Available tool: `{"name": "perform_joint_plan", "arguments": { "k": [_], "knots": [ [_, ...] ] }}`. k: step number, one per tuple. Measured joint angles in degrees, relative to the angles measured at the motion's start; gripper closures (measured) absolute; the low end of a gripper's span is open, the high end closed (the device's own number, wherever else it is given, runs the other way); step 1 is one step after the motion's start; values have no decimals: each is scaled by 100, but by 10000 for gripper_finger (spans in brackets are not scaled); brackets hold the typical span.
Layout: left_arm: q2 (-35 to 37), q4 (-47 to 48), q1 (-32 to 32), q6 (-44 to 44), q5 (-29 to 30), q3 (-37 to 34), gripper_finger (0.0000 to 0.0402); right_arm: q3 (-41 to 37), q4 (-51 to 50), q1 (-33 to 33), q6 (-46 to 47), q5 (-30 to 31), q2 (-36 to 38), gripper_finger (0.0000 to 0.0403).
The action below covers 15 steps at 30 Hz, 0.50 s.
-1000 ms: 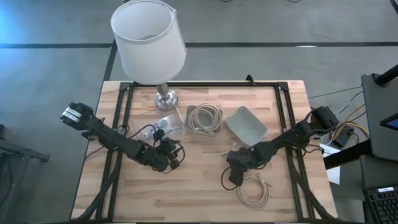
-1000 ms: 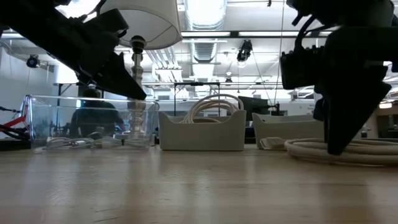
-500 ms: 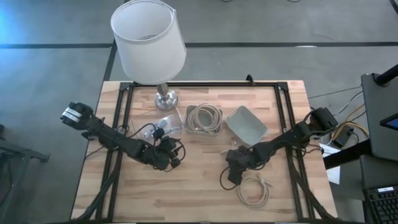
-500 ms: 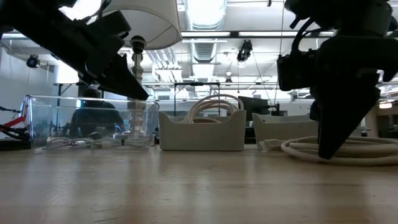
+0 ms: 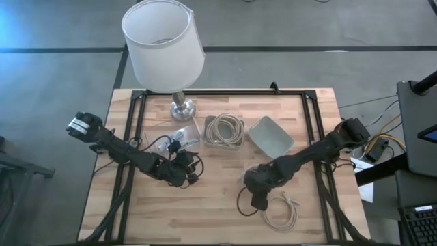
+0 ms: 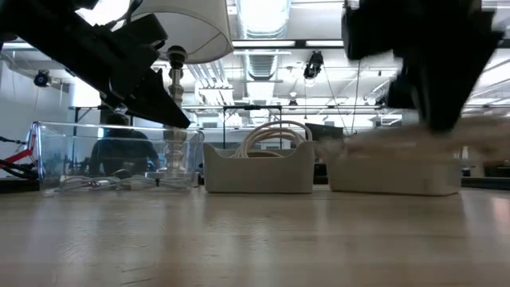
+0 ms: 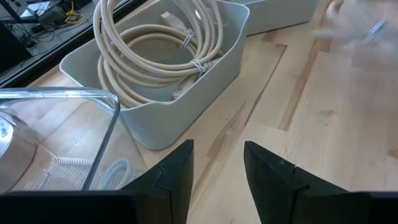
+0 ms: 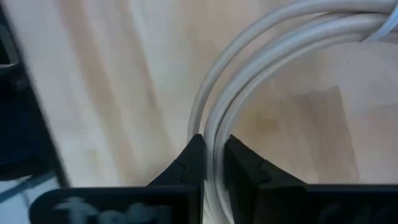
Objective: Pick & Place USB Port
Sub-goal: Put the brown hdmi cable into the right light brown bin
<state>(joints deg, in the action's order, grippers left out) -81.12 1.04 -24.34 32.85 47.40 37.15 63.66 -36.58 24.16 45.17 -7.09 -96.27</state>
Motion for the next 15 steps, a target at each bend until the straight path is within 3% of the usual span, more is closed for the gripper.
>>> {"name": "perform_joint_plan", "arguments": {
  "k": [4, 8, 11, 15],
  "knots": [
    [0, 0, 0, -3, 0, 0, 257, 818, -1222, 37, -535, 683, 61, 366],
    [0, 0, 0, 6, 0, 0, 257, 1448, -2380, -4, -966, 1935, 54, 364],
    [0, -2, 0, -10, 0, 0, 257, 1705, -3259, -128, -862, 2930, 56, 363],
    [0, -2, 0, -40, 0, 0, 257, 1660, -3930, -450, -519, 3792, 56, 362]
  ]
}}
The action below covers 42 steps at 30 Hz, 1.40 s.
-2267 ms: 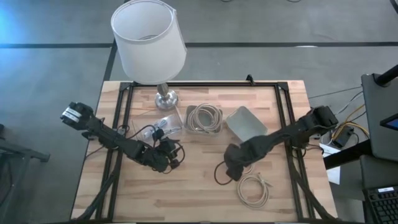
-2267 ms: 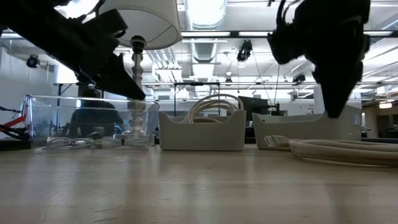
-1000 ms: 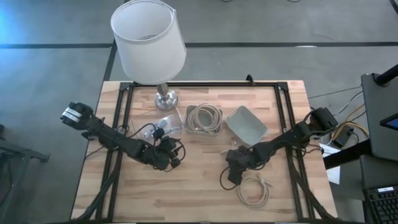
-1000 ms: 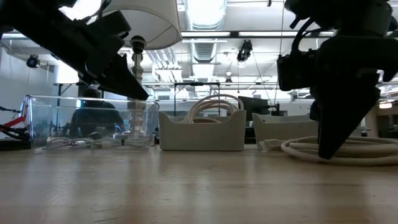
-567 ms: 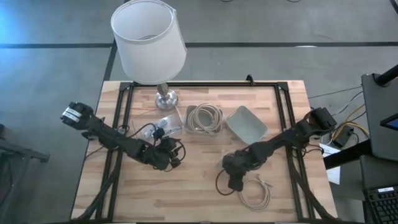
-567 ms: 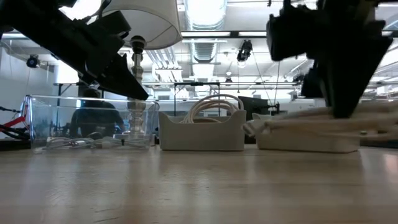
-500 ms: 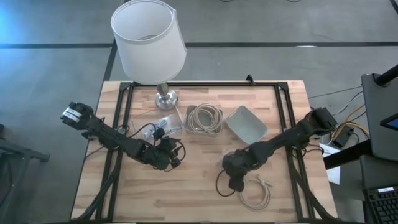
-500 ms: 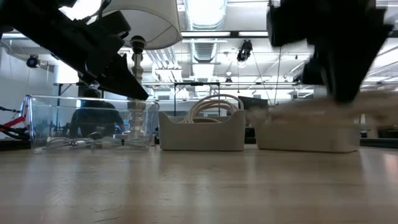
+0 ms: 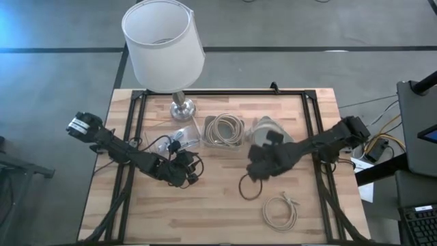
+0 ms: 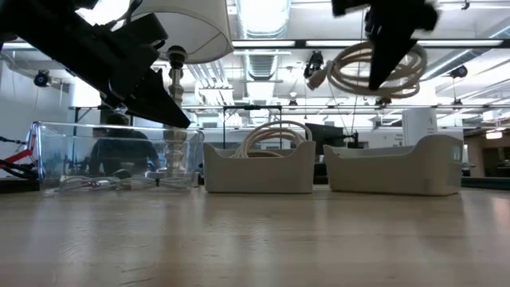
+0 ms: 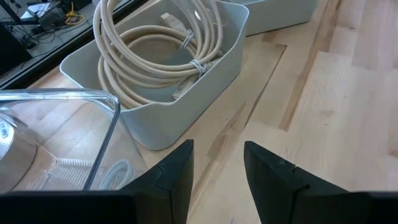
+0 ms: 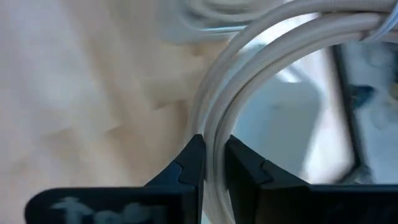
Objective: Pick & Place USB Port
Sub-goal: Put the brown hdmi cable into the right light brown bin
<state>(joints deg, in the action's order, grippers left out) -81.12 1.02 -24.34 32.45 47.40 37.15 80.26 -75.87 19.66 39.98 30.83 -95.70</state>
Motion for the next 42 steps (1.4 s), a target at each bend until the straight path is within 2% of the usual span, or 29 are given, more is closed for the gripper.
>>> {"name": "perform_joint_plan", "arguments": {
  "k": [5, 9, 13, 17, 21, 24, 30, 35, 42],
  "knots": [
    [0, 2, 0, -2, 0, 0, 257, -496, 187, -586, 451, 216, -2, 361],
    [0, 2, 0, -2, 0, 0, 257, -1065, 438, -1019, 1628, 492, -9, 360],
    [0, 2, 0, 2, -2, 0, 257, -1524, 820, -1158, 2381, 529, -9, 360],
    [0, 4, 0, 4, -2, 0, 257, -1900, 1535, -1158, 2688, 531, -11, 360],
    [0, 4, 0, 7, -2, 0, 257, -2224, 2196, -1173, 2562, 533, -11, 359],
    [0, 4, 0, 9, -2, 0, 257, -2362, 2284, -1231, 2525, 525, -13, 352],
    [0, 4, 0, 11, -2, 0, 257, -2406, 2280, -1241, 2543, 498, -13, 312],
    [0, 4, -2, 13, -2, 0, 257, -2216, 2264, -1244, 2287, 318, -13, 279],
    [0, 4, 0, 13, -2, 0, 257, -1522, 2158, -1180, 1784, -354, -11, 256]
  ]
}}
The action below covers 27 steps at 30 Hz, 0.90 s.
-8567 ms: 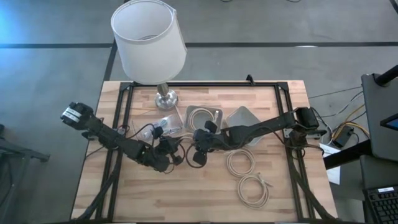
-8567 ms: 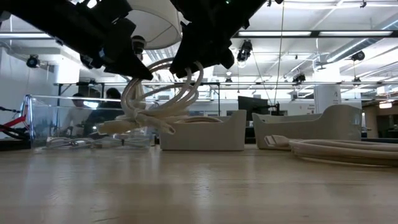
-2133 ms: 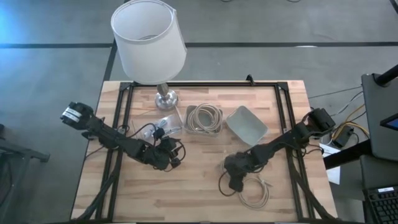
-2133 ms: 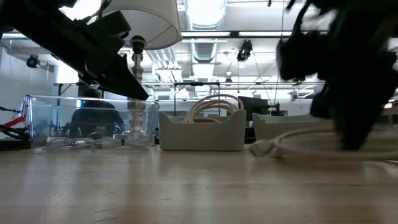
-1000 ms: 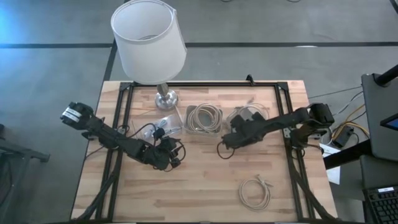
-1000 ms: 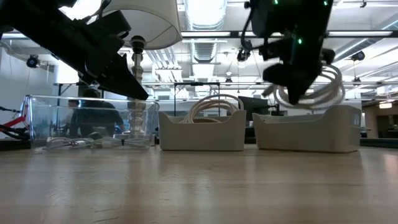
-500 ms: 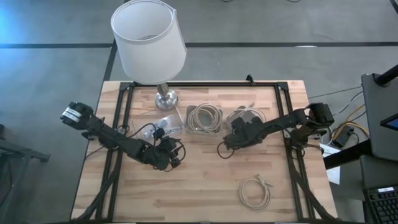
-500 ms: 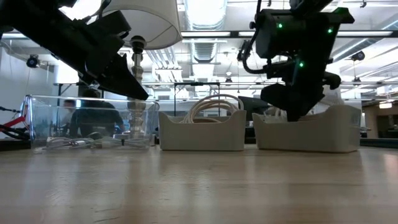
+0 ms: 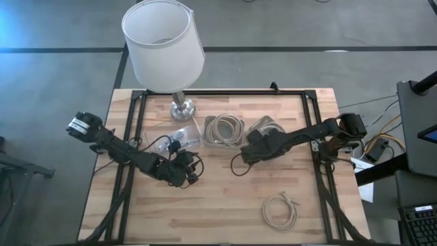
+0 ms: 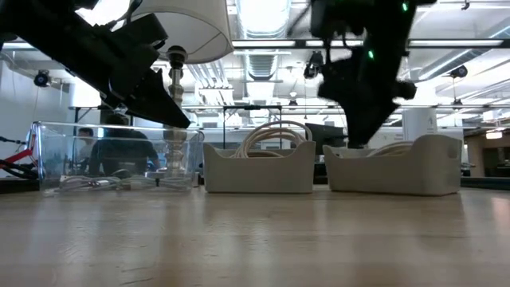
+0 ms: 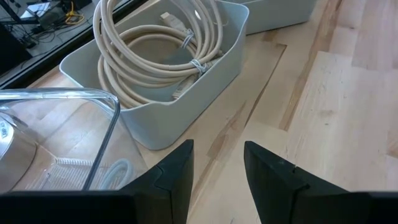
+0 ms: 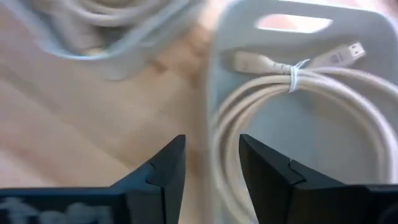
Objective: Pick & Place USB Port
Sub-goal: Put the brown hdmi cable into the right light brown bin
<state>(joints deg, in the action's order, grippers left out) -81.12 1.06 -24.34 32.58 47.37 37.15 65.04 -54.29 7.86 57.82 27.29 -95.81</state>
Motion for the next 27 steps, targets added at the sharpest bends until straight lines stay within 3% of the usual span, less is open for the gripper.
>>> {"name": "perform_joint_plan", "arguments": {
  "k": [9, 13, 20, 27],
  "knots": [
    [0, -1, -1, 0, 0, 0, 257, 965, -738, 833, 167, -531, 9, 256],
    [0, -14, 0, 0, 0, 0, 257, 1108, -1154, 1455, 971, -807, 9, 263],
    [4, -56, 15, -200, 1, 128, 257, 771, -1066, 2677, 2800, -2406, 9, 268],
    [4, -299, 117, -286, 0, 329, 257, 272, -861, 3573, 4577, -2938, 9, 260]
  ]
}}
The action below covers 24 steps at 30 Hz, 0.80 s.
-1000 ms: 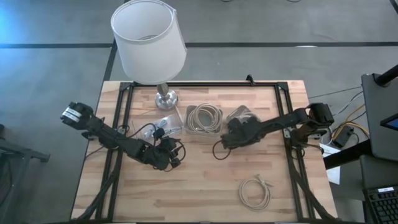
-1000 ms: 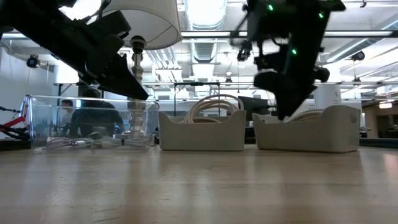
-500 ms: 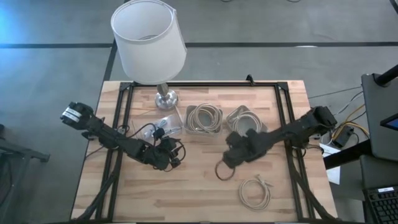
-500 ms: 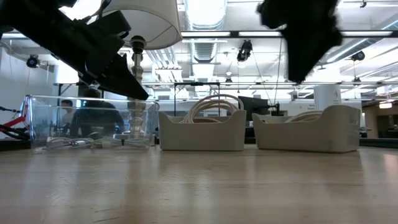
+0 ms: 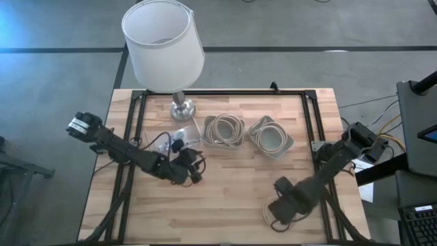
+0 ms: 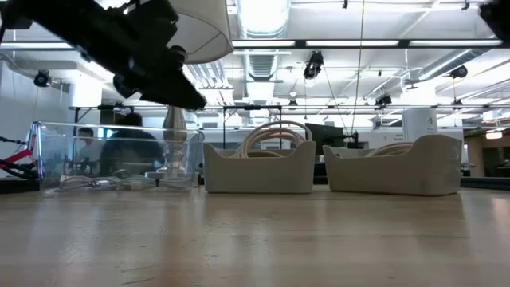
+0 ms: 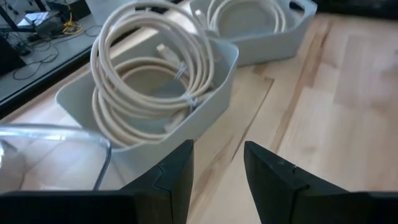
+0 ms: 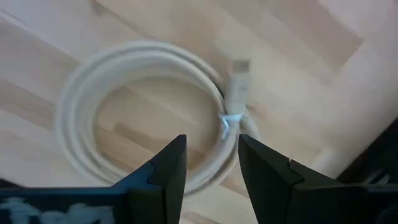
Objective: Pick & Place USB Port
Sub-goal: Put the brown hdmi cable into the right light brown bin
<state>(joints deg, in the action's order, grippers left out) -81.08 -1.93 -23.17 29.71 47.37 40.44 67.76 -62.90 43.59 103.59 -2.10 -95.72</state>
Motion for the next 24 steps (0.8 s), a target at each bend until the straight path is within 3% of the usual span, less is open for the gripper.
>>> {"name": "perform_joint_plan", "arguments": {
  "k": [8, 14, 24],
  "knots": [
    [0, -368, 135, -320, 4, 71, 257, -929, 1238, 156, -155, -94, -2, 262],
    [0, -455, 211, -562, 1, 80, 257, -1377, 1571, 151, 23, -105, 37, 259],
    [0, -501, 400, -616, 0, 80, 257, -839, 1443, 151, -380, -74, -28, 274]
  ]
}}
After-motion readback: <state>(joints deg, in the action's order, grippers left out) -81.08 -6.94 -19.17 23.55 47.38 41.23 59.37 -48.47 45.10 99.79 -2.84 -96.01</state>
